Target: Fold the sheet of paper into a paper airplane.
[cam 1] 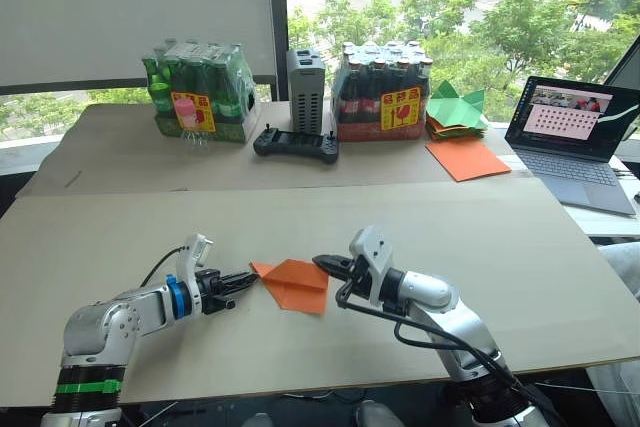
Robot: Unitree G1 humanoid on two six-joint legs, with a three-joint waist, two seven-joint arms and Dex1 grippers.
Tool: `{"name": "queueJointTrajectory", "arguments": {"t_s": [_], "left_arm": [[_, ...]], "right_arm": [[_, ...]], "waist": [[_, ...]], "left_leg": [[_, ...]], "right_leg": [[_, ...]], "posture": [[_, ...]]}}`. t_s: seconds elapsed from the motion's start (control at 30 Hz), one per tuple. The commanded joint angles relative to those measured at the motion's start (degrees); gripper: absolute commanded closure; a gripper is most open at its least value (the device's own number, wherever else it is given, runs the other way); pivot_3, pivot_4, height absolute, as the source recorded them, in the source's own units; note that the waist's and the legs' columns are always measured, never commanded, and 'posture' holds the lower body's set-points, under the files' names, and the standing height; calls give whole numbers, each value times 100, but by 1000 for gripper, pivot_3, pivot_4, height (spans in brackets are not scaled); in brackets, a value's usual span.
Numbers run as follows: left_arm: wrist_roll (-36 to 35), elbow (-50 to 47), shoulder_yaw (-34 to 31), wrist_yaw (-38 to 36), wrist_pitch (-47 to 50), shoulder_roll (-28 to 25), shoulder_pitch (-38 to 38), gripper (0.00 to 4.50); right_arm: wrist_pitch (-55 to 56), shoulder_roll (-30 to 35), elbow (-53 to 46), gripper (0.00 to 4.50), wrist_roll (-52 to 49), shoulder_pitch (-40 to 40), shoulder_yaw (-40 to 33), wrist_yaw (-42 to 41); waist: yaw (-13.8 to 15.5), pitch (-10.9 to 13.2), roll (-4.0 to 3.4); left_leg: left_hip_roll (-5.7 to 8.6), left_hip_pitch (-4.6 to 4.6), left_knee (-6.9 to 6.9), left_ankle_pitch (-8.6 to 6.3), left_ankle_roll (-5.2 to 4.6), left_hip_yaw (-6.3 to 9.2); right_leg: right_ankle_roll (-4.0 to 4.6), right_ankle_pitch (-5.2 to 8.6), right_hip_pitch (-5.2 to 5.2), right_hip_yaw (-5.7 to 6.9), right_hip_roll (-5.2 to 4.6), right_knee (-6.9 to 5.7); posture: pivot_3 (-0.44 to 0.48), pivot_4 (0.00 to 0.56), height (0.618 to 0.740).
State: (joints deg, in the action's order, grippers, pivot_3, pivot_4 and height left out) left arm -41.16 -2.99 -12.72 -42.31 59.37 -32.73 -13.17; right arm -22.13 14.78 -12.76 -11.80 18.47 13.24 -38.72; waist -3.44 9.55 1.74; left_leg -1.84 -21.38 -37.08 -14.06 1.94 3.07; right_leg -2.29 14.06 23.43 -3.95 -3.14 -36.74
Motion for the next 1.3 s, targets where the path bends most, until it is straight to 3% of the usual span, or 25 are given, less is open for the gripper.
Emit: {"name": "queueJointTrajectory", "arguments": {"t_s": [0.03,0.13,0.33,0.37,0.57,0.87,1.3], "left_arm": [[-461,-418,-344,-103,198,-97,63,4500],[-765,-635,-561,-119,341,-163,118,4500],[-1209,-1205,-761,-384,377,-470,383,4500],[-1288,-1282,-769,-419,390,-530,421,4500],[-1446,-1428,-769,-307,328,-657,500,4500],[-1412,-1499,-684,-167,257,-633,611,4500],[-1375,-1482,-658,-46,208,-626,632,4500]], "right_arm": [[-72,-88,-561,4474,-428,159,-284,32],[-284,-63,-792,4474,-613,228,-385,73],[-750,318,-614,4474,-719,12,-295,-132],[-790,314,-550,3893,-756,-14,-330,-110],[-1570,160,-118,1854,-1075,150,-629,190],[-2331,-54,111,1854,-1434,366,-862,498],[-2515,-96,147,1854,-1445,335,-768,566]], "waist": [[12,1,3],[52,1,3],[83,2,3],[85,2,4],[73,2,4],[81,2,4],[75,2,4]], "left_leg": [[1,-6,2,0,0,0],[3,-75,-4,5,7,1],[4,-77,-2,6,9,0],[4,-77,-2,6,9,0],[3,-72,-3,6,8,-3],[3,-74,-2,6,8,-3],[2,-74,-3,6,8,-3]], "right_leg": [[0,0,6,0,-1,1],[6,-5,80,0,-3,-17],[8,-6,84,1,-5,-17],[8,-6,84,1,-6,-16],[10,-6,82,-1,-3,-19],[10,-6,83,-1,-2,-19],[10,-6,83,-1,-1,-22]], "posture": [[0,150,740],[0,150,740],[0,150,740],[0,150,740],[0,150,740],[0,150,740],[0,150,740]]}}
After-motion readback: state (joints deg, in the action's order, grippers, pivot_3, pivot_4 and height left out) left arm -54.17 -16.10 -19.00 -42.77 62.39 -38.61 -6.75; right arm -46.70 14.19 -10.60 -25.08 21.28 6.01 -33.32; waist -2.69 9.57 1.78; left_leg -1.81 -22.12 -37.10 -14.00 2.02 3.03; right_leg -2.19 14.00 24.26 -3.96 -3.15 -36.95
